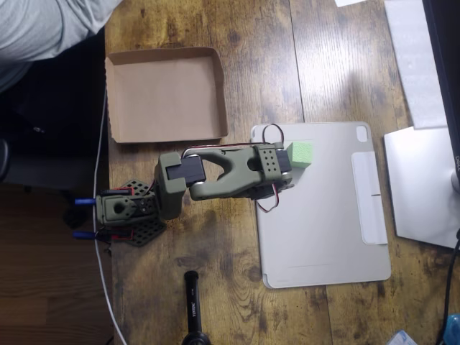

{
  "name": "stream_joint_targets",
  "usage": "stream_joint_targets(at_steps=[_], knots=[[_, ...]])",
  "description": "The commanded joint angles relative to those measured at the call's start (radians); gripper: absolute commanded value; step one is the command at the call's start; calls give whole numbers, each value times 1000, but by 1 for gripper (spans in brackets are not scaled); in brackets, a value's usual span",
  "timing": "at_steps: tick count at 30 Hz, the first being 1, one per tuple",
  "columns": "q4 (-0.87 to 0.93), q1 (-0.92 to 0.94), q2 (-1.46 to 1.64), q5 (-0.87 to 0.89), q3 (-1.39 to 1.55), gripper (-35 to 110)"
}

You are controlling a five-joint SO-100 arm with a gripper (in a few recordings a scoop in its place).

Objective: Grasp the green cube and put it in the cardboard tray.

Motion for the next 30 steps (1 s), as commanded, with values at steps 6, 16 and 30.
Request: stream_joint_targets(at_steps=[6,16,30], knots=[[94,-115,259,-21,-2,2],[146,-81,250,-72,-75,2],[153,-100,-8,-51,-584,3]])
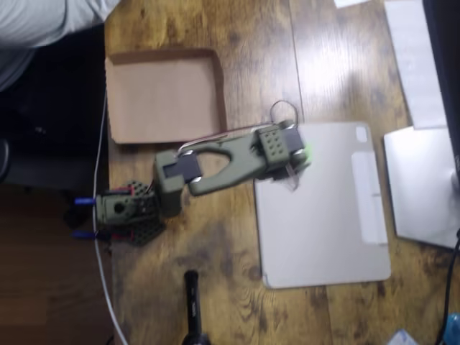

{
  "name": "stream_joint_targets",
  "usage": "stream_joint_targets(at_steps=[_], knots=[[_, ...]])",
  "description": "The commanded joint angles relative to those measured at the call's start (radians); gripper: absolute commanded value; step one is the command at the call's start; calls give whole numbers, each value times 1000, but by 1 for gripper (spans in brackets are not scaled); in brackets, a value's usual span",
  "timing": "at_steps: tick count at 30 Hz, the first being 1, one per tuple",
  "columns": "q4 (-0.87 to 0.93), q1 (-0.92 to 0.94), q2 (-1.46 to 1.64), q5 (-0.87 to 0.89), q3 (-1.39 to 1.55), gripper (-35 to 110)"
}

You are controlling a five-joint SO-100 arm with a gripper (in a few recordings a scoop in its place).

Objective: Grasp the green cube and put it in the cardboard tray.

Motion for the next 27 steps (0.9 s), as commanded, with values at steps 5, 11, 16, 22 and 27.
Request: stream_joint_targets(at_steps=[5,11,16,22,27], knots=[[9,-103,-31,75,-190,3],[-2,-210,-163,106,-359,4],[-6,-222,-233,106,-463,5],[-60,-189,-336,54,-563,6],[-245,-147,-261,40,-387,7]])
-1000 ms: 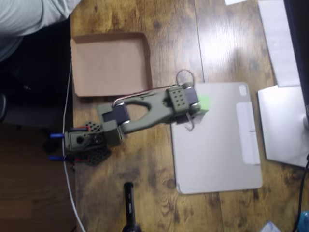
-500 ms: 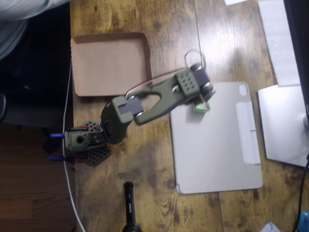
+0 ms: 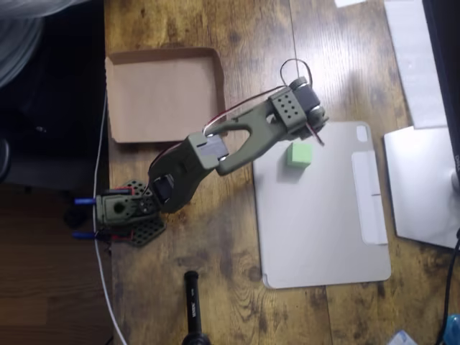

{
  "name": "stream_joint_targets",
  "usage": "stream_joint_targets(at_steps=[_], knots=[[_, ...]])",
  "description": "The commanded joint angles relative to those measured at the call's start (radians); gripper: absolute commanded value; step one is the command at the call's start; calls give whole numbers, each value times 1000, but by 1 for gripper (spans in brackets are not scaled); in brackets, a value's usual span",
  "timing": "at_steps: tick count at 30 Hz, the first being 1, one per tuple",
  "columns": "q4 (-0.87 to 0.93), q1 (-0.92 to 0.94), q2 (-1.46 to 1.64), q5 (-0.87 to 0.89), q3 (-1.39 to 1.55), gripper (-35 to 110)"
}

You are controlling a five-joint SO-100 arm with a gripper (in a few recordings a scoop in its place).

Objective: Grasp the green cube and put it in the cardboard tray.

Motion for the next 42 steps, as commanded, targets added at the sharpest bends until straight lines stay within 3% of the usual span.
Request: stream_joint_targets(at_steps=[1,5,10,16,29,42], knots=[[-126,29,91,12,81,9],[-255,78,143,46,181,20],[-285,106,153,34,201,26],[-264,117,170,31,285,28],[-57,43,156,259,150,36],[-239,43,124,310,359,38]])
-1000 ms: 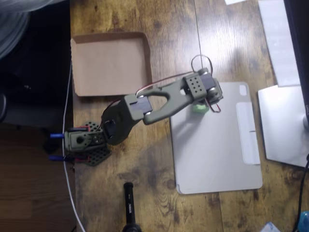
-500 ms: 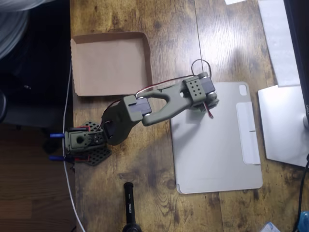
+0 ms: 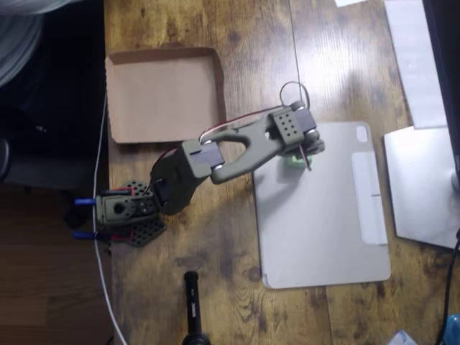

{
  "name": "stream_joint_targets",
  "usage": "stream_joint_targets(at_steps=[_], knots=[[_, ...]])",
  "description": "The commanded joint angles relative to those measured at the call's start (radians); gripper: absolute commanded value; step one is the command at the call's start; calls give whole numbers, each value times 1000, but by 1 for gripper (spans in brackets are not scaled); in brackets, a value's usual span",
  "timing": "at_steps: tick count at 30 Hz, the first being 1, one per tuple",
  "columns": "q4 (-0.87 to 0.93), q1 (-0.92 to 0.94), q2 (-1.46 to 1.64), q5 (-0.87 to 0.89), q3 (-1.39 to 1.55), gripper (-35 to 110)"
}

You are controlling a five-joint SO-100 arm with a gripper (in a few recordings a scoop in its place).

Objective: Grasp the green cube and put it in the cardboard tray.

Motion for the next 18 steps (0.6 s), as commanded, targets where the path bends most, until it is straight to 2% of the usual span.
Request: stream_joint_targets(at_steps=[1,14,18], knots=[[-40,-14,32,15,38,38],[-160,9,23,-3,100,38],[-192,18,23,-3,129,32]])
